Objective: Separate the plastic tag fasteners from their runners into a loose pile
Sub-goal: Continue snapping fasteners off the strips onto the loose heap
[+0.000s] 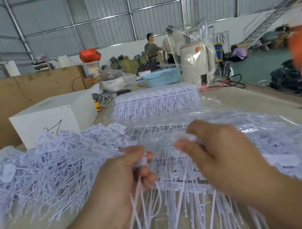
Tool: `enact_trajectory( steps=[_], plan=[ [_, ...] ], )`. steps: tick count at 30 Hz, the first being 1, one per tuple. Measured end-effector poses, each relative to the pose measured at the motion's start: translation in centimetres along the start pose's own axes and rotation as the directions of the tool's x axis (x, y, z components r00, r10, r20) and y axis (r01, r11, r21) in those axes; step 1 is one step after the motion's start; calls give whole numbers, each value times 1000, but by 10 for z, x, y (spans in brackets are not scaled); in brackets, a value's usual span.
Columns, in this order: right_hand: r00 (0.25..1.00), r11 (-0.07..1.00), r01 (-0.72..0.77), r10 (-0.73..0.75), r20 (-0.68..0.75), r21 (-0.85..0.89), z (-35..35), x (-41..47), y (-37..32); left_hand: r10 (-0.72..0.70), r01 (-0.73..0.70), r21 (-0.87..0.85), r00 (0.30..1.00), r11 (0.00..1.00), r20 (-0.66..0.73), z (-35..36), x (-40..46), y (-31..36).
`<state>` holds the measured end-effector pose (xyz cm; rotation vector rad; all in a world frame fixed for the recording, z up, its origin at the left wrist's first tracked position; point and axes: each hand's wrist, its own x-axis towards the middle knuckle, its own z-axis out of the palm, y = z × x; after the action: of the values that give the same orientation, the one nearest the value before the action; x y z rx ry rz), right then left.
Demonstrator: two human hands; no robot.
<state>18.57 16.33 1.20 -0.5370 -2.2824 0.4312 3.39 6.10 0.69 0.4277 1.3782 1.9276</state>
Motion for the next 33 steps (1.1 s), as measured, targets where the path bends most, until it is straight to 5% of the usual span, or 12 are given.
enact_trajectory(
  steps=[3, 7, 9, 24, 33],
  plan=[
    [998, 975, -35, 47, -49, 217, -13, 1, 7, 50, -51, -43, 998, 998, -32, -12, 6, 11],
    [943, 966, 26, -109, 315, 257, 1, -5, 5, 136, -180, 170, 960, 969, 246, 6, -11, -5],
    [910, 955, 56, -169, 379, 291, 9, -6, 3, 191, -273, 235, 928, 933, 321, 14, -18, -15],
    [984, 939, 114, -152, 92, 325, 22, -9, 1, 133, -205, 199, 937, 958, 324, 13, -22, -10],
    [983, 917, 71, -132, 131, 392, 20, -4, 7, 110, -178, 181, 937, 967, 330, 12, -22, -13]
  ],
)
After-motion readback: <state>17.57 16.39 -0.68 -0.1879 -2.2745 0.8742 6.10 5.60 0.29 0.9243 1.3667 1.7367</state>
